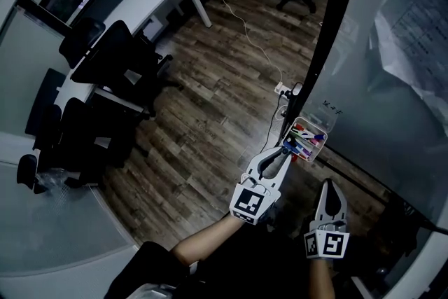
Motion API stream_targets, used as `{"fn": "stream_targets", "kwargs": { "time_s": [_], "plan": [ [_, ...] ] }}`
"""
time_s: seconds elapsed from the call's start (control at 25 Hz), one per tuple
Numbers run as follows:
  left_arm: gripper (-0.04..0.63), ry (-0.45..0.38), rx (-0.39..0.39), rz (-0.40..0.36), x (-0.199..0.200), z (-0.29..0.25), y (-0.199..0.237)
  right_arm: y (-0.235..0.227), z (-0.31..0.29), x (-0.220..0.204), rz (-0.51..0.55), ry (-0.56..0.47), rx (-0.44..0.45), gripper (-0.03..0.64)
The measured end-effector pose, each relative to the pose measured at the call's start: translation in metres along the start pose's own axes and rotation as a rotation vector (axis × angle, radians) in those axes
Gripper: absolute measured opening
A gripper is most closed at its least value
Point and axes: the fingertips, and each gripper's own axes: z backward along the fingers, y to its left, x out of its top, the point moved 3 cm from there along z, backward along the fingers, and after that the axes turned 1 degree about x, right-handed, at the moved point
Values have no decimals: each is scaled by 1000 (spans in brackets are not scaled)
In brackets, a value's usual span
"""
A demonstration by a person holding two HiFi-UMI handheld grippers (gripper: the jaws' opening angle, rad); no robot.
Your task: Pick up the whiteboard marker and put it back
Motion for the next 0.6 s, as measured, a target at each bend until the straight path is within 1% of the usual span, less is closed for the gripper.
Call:
{"fn": "stream_targets", "kwargs": {
  "time_s": [0.2, 0.6],
  "plan": [
    [75, -14, 11, -13, 5, 12, -4, 2, 10, 3, 2, -19, 5, 12],
    [75, -42, 32, -31, 11, 47, -10, 21, 34, 4, 15, -51, 23, 12]
  ]
}}
